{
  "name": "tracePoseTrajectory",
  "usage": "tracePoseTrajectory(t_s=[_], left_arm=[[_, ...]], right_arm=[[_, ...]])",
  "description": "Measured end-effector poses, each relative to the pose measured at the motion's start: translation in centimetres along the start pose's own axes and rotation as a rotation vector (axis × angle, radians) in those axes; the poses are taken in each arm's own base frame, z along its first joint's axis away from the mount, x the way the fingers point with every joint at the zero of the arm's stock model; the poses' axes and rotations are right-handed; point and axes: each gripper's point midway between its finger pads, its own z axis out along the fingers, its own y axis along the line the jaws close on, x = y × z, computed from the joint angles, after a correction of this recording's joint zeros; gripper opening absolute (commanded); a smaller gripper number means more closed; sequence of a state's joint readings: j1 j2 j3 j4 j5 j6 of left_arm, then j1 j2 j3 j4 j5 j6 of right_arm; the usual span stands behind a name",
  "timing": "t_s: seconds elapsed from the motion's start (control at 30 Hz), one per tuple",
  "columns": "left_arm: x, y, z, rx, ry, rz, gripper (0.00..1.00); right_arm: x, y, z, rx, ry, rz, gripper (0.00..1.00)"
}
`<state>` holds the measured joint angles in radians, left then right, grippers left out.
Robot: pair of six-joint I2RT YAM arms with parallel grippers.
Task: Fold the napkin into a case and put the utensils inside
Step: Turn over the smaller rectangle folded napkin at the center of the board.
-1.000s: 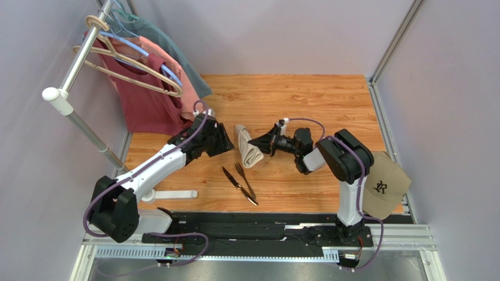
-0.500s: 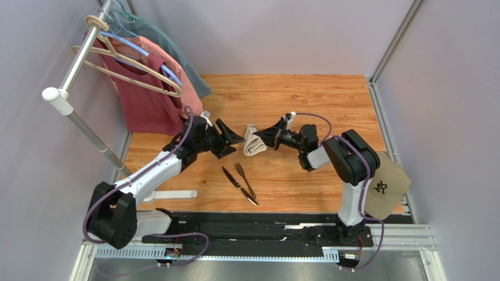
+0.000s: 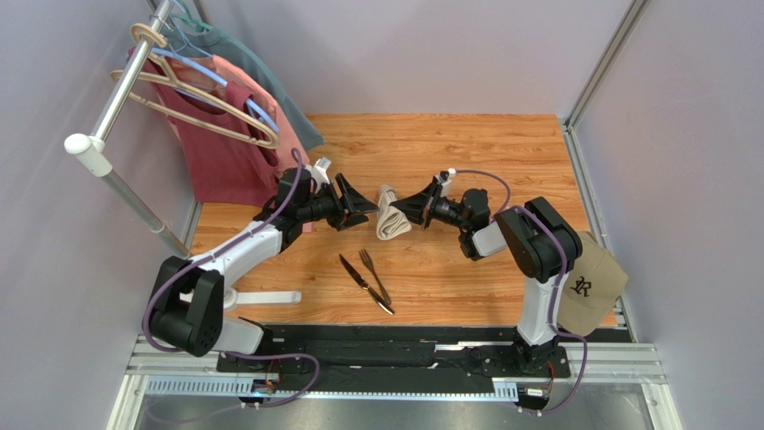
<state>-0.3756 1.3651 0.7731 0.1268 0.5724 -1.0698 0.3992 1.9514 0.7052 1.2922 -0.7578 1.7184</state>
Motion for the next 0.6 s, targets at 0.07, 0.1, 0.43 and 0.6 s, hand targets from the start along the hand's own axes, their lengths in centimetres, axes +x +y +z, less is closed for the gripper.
tracePoseTrajectory(t_s=[0.07,0.1,0.43,0.6], left_arm=[[0.7,0.1,0.5,0.03,0.046,0.015,0.7],[0.9,0.2,0.6,0.044,0.055,0.016,0.72],[5.6,3.2,0.2,0.033,0.11,-0.348,0.9],[6.4,0.6,1.1,0.069,0.135,-0.552,0.9]], right_arm=[[-0.1,-0.4,-0.1,0.007,0.0,-0.005,0.0],[-0.2,-0.6,-0.1,0.01,0.001,-0.007,0.0],[-0.6,-1.7,-1.0,0.032,-0.023,-0.036,0.0],[-0.9,-1.8,-1.1,0.033,-0.039,-0.056,0.0]])
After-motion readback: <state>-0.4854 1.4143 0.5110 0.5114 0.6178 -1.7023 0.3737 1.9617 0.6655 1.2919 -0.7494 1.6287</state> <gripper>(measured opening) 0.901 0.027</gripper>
